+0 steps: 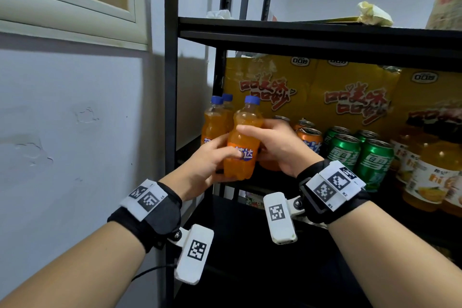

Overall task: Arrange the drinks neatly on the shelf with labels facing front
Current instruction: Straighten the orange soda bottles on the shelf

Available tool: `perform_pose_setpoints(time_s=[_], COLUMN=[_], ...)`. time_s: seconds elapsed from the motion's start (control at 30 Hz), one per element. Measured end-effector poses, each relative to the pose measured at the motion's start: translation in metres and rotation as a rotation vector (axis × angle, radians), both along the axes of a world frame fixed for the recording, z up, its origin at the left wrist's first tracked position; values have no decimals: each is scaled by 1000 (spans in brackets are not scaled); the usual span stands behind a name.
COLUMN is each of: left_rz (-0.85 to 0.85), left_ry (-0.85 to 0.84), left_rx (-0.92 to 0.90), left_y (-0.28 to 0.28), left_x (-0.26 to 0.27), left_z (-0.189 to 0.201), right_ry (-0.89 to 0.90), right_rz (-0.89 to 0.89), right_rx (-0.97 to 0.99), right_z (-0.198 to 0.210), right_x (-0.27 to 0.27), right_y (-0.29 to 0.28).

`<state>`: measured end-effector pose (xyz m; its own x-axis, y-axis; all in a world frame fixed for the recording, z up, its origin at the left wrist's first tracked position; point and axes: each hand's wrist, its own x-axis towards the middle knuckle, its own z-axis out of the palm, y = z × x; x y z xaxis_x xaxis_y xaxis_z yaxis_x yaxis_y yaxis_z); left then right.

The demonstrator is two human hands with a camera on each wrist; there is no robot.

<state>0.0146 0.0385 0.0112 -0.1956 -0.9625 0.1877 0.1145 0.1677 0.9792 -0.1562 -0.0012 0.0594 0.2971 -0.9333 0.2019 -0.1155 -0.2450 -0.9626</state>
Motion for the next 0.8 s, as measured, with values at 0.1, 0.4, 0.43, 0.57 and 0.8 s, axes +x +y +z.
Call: perform_pose_setpoints(time_s=[0.1,0.4,0.43,0.57,0.8], left_rz=[55,374,407,443,386], left_ry=[-103,-336,-355,-435,-287], left_rx=[-183,-616,-648,-665,-512], left_y=[-6,-26,-29,-35,-36], left_x=[0,0,0,1,3], left_z=[-6,-10,-10,-12,-12], right_ry=[13,80,76,29,-12], right_rz=[-26,-66,-76,-66,-65], right_rx=[-216,-707,-731,-715,-552], right_z=[-4,-32,-34,-38,-20], right_x=[2,10,10,8,2], right_y=[3,20,20,14,-4])
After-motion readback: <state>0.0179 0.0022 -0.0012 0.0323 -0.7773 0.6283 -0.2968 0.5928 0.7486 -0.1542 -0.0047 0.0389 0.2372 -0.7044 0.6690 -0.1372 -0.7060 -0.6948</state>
